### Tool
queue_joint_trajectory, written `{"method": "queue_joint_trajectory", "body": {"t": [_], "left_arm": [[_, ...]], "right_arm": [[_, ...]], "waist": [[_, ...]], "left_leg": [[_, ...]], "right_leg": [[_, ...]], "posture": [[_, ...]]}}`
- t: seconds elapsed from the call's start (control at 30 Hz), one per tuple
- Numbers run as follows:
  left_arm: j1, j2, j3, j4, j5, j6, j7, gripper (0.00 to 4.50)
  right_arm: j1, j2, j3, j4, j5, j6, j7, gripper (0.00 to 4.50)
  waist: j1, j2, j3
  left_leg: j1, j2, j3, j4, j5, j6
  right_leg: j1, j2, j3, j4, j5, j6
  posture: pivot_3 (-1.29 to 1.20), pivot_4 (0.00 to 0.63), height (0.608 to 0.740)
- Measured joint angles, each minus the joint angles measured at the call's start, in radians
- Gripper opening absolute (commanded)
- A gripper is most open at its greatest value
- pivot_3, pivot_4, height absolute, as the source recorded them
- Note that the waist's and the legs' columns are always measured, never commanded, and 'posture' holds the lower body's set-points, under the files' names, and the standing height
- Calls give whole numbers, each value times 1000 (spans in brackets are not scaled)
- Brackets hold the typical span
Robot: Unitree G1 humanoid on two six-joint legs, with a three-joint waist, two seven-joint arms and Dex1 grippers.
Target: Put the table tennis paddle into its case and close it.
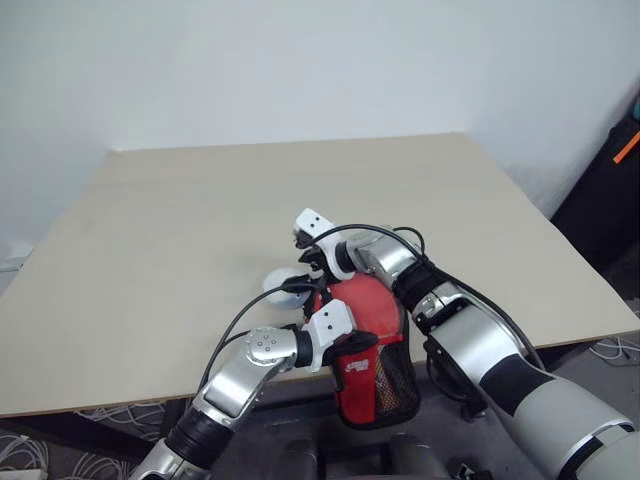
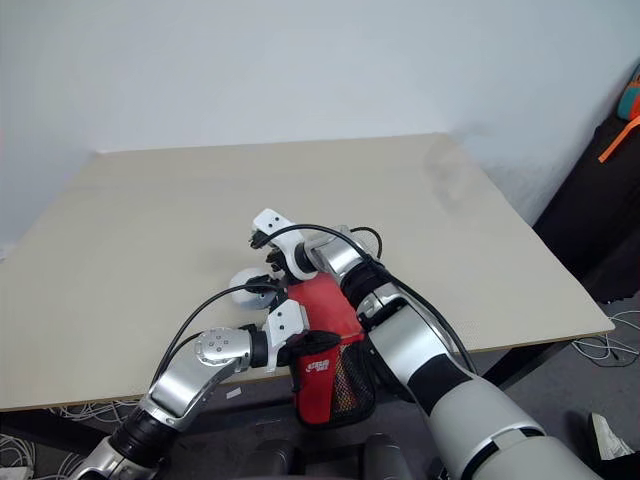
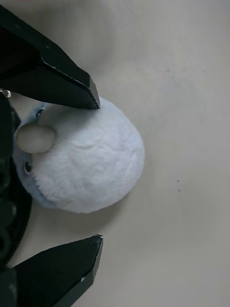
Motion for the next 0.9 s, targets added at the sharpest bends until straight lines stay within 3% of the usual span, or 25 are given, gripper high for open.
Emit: {"method": "queue_joint_trajectory", "body": {"t": [0.33,0.4,0.7,0.9], "left_arm": [[6,0,4,-4,5,0,0,0],[6,0,4,-4,6,1,-1,0],[6,0,3,-3,8,1,-1,0],[6,0,3,-2,8,0,-1,0]], "right_arm": [[-5,18,-25,35,-43,-4,29,531],[2,19,-18,24,-54,1,46,16],[33,22,-2,-33,-88,6,75,16],[37,26,-37,-35,-90,-15,2,16]], "waist": [[-6,1,-1],[-6,1,-1],[-6,3,-3],[-6,3,-3]], "left_leg": [[0,0,-1,0,0,0],[0,0,-1,0,0,0],[0,0,-1,0,0,0],[0,0,-1,0,0,0]], "right_leg": [[1,0,0,0,0,0],[1,0,0,0,0,0],[1,0,0,0,0,0],[1,0,0,1,0,0]], "posture": [[0,0,740],[0,0,740],[0,0,740],[0,0,740]]}}
